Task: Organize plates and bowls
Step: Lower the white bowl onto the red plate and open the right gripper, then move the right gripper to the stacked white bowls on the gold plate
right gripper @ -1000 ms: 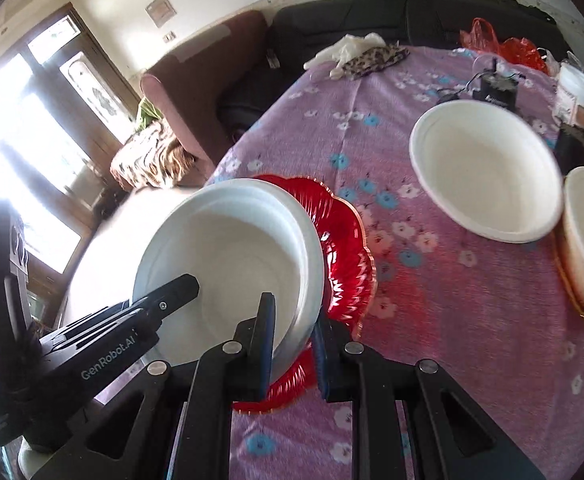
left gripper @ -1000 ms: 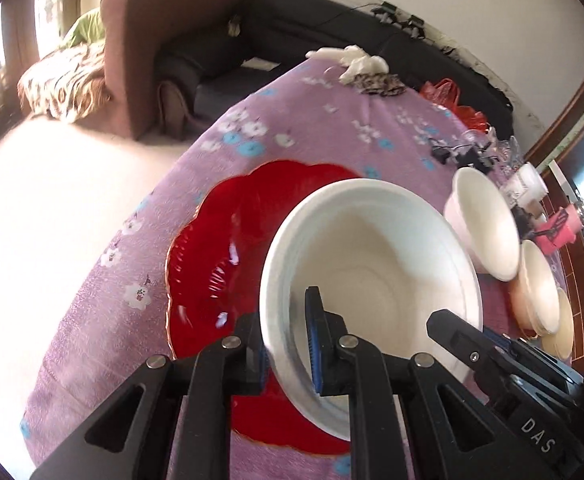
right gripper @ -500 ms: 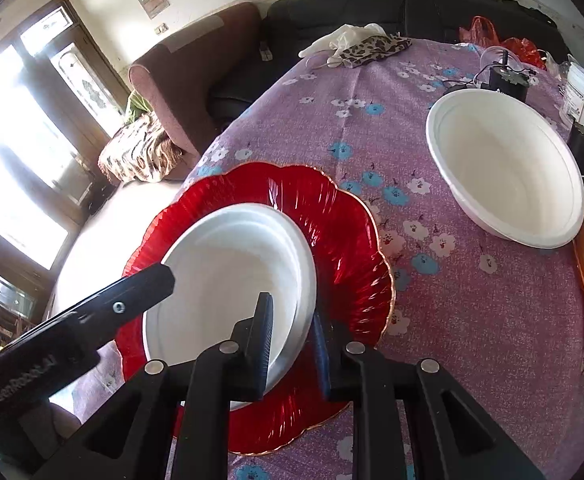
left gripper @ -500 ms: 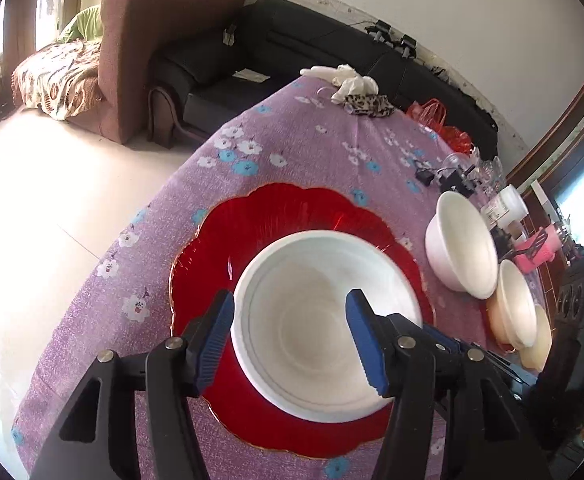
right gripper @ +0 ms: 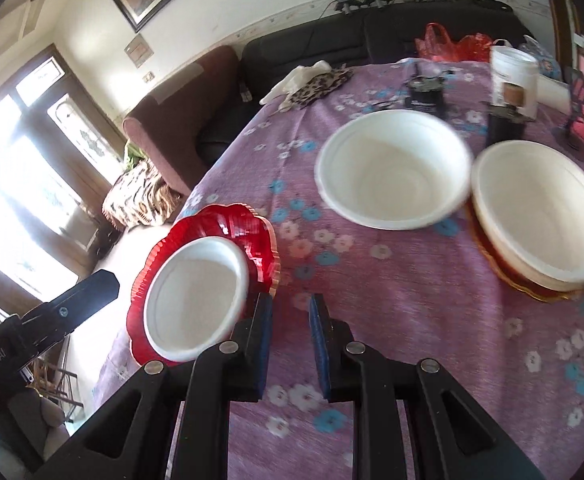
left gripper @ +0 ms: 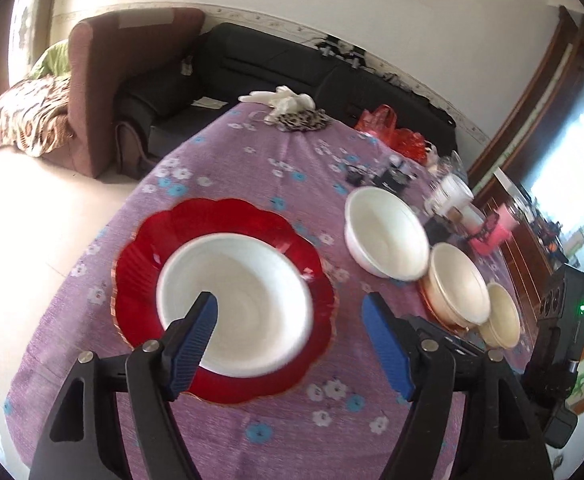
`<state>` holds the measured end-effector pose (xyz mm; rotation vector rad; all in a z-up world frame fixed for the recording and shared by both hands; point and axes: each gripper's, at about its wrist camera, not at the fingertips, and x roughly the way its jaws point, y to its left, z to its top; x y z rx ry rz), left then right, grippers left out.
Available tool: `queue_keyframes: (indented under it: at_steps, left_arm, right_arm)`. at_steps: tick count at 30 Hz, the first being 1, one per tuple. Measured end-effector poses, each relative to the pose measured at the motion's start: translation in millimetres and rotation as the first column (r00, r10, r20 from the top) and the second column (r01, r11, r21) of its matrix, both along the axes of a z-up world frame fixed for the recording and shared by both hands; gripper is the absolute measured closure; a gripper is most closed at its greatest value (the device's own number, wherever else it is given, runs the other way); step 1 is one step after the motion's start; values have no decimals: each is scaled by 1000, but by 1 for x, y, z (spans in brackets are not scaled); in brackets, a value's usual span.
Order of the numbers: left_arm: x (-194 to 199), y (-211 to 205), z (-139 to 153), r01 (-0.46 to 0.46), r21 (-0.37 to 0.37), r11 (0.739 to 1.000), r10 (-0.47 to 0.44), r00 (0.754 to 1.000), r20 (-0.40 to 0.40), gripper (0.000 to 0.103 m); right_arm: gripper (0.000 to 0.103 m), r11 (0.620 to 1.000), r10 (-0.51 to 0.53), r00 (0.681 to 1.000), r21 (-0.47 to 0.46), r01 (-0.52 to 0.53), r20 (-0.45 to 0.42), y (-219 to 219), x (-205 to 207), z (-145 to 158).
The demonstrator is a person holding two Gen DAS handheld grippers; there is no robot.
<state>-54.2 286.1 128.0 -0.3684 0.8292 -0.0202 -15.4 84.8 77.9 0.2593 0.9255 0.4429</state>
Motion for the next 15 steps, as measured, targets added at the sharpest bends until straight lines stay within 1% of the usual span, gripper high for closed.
queue_keyframes:
  at_steps: [4,7,9,12,14,15]
  left_arm:
    - [-7,-33,-3,66,22,998,-65,998,-17,28]
    - [-10,-59,-8,116,38,992,-115,993,-37,28]
    - [-11,-75,-12,146,47,988,-143,988,-50,28]
    - [-15,-97,-17,184,63,981,-180,982,-65,28]
    - [-16,-110,-20,208,64,976,-204,976,-71,28]
    - [-18,-116,-22,219,63,974,-214,974,-72,28]
  right_arm:
    - [77,998,-62,998,-6,62,-15,-48,-19,-9]
    - [77,993,-115,993,-2,115,-29,-88,-31,-17]
    - [77,988,-157,987,-4,157,-24,-116,-39,-17]
    - [77,967,-253,967,-10,253,-10,-171,-50,-15]
    - [77,941,-338,941,-14,338,-5,-212,-56,-13]
    - [77,921,-389,921,-18,389,-3,-235,-58,-12]
